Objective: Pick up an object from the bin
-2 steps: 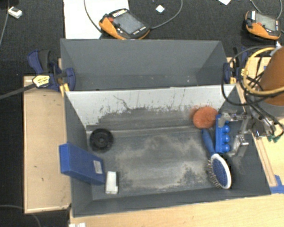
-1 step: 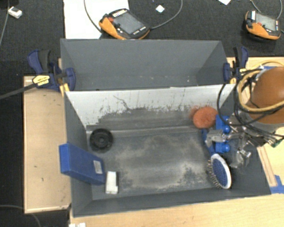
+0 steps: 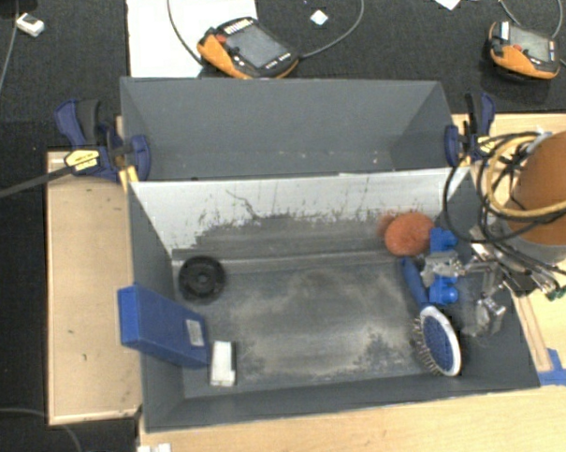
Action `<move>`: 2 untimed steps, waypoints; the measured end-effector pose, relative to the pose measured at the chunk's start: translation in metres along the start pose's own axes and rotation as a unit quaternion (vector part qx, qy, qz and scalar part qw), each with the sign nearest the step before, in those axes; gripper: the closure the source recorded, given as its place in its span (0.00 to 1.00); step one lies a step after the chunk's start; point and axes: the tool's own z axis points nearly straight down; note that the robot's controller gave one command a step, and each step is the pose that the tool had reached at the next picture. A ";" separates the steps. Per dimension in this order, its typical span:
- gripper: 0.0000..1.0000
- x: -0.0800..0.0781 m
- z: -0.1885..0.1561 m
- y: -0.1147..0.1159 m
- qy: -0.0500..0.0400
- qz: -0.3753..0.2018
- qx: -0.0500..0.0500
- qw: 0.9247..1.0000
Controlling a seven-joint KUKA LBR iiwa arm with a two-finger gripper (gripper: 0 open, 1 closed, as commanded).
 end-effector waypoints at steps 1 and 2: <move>0.00 -0.025 0.017 -0.007 0.000 -0.236 0.000 0.972; 0.00 -0.019 0.081 0.002 -0.005 -0.242 0.000 0.970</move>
Offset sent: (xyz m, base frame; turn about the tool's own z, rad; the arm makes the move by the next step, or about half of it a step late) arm 0.0144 0.0049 -0.0824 -0.4892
